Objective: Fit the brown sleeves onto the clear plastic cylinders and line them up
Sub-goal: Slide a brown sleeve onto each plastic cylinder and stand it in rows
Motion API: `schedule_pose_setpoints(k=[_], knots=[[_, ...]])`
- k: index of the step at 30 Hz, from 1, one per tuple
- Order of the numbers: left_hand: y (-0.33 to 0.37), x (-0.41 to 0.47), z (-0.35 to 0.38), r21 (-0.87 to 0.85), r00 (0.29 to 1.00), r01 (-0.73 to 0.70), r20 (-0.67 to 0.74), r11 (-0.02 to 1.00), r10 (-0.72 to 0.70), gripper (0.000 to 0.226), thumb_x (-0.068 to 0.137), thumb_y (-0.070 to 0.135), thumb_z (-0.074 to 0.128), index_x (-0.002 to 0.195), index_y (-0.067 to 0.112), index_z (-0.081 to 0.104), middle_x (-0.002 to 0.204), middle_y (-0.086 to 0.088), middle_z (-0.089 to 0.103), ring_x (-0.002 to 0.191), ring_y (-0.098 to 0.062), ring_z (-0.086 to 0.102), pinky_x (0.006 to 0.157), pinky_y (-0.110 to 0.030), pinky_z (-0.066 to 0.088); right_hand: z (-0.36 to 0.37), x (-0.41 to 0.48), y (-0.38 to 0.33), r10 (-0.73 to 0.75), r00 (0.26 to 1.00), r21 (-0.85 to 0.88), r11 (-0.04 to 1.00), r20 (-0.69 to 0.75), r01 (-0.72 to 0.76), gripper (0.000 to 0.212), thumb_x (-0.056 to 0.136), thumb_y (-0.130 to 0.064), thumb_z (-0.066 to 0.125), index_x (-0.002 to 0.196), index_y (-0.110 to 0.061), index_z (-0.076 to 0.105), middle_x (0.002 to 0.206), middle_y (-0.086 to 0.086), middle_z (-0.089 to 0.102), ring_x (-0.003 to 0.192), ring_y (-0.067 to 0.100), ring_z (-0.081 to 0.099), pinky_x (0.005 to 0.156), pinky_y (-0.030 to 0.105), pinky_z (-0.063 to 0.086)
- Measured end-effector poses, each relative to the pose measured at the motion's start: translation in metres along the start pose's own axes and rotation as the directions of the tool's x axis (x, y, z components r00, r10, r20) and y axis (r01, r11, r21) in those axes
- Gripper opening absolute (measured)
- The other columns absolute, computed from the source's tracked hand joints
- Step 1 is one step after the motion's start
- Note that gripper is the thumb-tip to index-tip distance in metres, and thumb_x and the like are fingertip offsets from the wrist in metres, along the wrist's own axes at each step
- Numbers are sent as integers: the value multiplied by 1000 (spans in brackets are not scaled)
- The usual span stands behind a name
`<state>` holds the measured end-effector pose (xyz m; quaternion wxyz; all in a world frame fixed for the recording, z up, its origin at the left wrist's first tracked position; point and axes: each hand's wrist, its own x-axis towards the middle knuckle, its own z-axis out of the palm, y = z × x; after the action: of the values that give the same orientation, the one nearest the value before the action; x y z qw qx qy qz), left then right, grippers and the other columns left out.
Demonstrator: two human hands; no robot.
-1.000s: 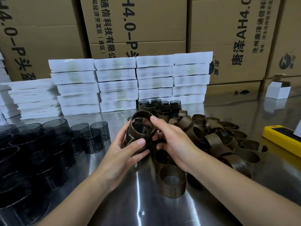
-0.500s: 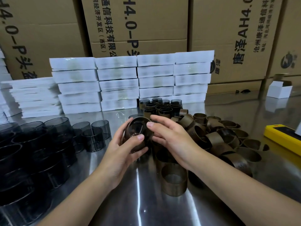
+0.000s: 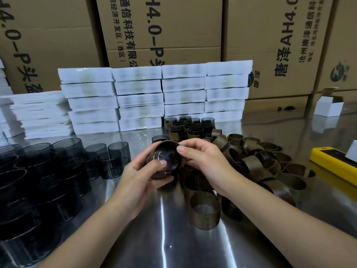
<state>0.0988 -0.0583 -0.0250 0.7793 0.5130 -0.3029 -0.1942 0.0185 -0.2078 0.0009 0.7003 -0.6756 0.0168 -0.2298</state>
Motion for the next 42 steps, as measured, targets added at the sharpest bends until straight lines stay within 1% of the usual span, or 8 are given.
schedule_pose_setpoints(k=[4,9,22,25,28,32,35,42], knots=[[0,-3,3,-17,1000,20,8,1000,-19,60,70,16,69,129,18,59,120,-11,67,106,-28,67,75,-39,58,-3,2,2,49,998,69,996,36,-52,9,85,-19,66,90,-12,69,89,4,71,86,14,66,80,25,52],[5,-1,4,-99,996,56,79,993,-48,65,71,15,66,135,13,52,124,-17,64,106,-31,67,75,-39,58,0,3,6,70,996,-47,997,49,-67,64,65,-68,68,103,-17,70,103,2,73,101,17,66,90,31,51],[9,-3,3,-157,989,92,127,983,-72,64,71,11,64,134,9,53,123,-18,65,102,-30,68,72,-40,58,-3,5,5,118,984,-15,993,131,-117,52,64,-68,68,90,-23,74,92,-5,73,79,4,65,73,22,50],[9,-6,5,-166,986,109,143,980,-86,69,68,7,68,135,11,52,121,-17,66,100,-33,68,69,-41,58,-4,5,6,119,991,34,992,54,-121,32,83,-41,63,94,-12,72,87,5,71,80,16,62,73,26,50],[11,-11,11,-195,969,119,237,974,-71,88,55,13,90,135,14,53,126,-15,64,105,-36,66,71,-43,58,-4,3,8,114,993,14,993,41,-115,27,92,-18,56,105,3,66,101,24,68,92,32,61,87,45,50],[19,-12,13,-239,972,115,229,964,-59,107,48,26,96,140,8,45,132,-21,58,115,-40,60,84,-54,55,6,1,7,141,988,56,988,59,-144,36,91,-41,54,97,-10,72,104,17,70,97,30,64,92,44,47],[20,-12,14,-252,976,120,205,960,-68,112,47,27,96,142,5,41,132,-21,58,118,-41,58,92,-59,49,8,3,5,174,983,79,981,55,-178,66,68,-67,55,105,-14,69,108,14,71,108,33,63,103,48,41],[19,-14,17,-266,981,119,183,957,-71,115,47,27,96,145,7,38,132,-20,58,119,-40,57,95,-61,45,7,3,5,138,985,76,986,98,-146,73,51,-75,58,99,-21,69,103,11,73,102,32,66,96,46,47]])
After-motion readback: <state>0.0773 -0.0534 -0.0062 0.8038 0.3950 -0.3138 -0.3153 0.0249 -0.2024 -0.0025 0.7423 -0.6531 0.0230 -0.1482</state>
